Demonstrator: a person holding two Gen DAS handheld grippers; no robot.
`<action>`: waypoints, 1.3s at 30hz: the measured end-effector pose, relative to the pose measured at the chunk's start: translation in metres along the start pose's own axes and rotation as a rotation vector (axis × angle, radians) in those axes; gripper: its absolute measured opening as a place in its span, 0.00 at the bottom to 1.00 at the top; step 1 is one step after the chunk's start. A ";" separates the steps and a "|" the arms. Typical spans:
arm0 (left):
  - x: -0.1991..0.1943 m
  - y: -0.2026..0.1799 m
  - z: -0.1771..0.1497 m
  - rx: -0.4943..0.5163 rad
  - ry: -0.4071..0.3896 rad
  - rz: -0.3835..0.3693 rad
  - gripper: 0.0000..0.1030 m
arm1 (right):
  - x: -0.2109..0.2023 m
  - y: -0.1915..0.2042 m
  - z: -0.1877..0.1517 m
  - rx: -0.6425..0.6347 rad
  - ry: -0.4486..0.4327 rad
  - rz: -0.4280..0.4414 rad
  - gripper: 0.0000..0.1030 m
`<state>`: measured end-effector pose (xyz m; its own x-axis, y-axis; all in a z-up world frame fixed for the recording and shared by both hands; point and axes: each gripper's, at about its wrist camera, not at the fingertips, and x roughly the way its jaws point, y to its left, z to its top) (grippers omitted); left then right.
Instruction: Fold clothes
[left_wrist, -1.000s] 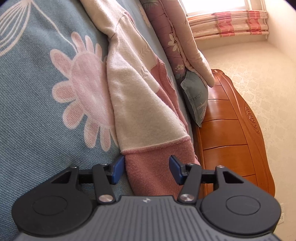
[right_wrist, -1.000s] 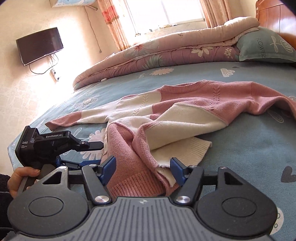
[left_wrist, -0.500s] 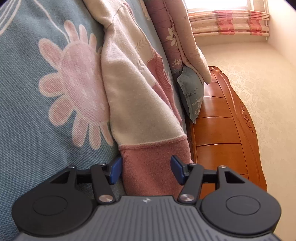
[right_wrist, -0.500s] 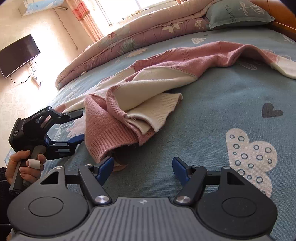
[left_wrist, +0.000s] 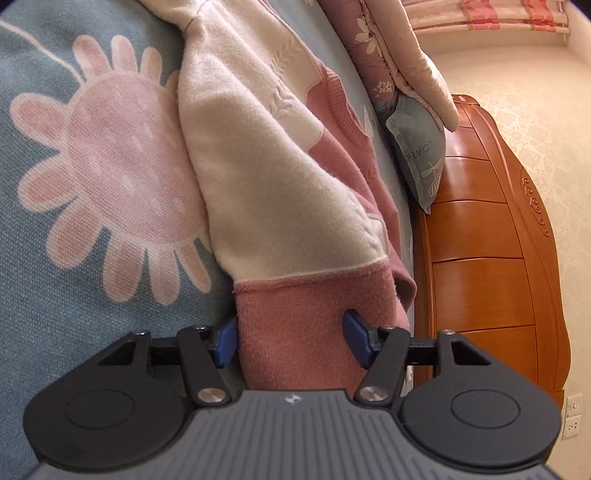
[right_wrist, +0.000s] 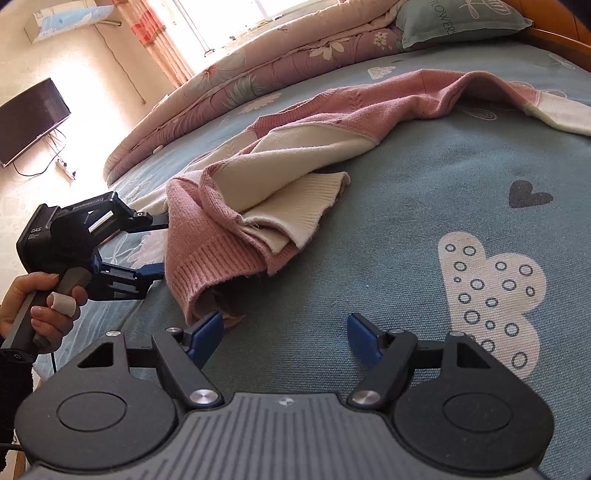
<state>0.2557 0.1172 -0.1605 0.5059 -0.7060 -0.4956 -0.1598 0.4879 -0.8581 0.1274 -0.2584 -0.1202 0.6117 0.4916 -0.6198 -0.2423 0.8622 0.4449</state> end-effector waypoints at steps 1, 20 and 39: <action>0.005 0.000 0.006 -0.010 -0.011 -0.009 0.59 | 0.000 0.000 0.000 0.002 -0.002 0.000 0.77; 0.002 0.019 -0.030 -0.021 -0.041 -0.054 0.07 | -0.003 -0.003 -0.005 0.025 -0.012 0.017 0.83; -0.138 0.040 0.007 0.017 -0.301 0.114 0.01 | -0.004 0.001 -0.002 0.013 0.001 -0.013 0.84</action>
<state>0.1857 0.2377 -0.1259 0.7137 -0.4645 -0.5243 -0.2170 0.5651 -0.7960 0.1232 -0.2589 -0.1190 0.6139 0.4801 -0.6265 -0.2245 0.8672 0.4445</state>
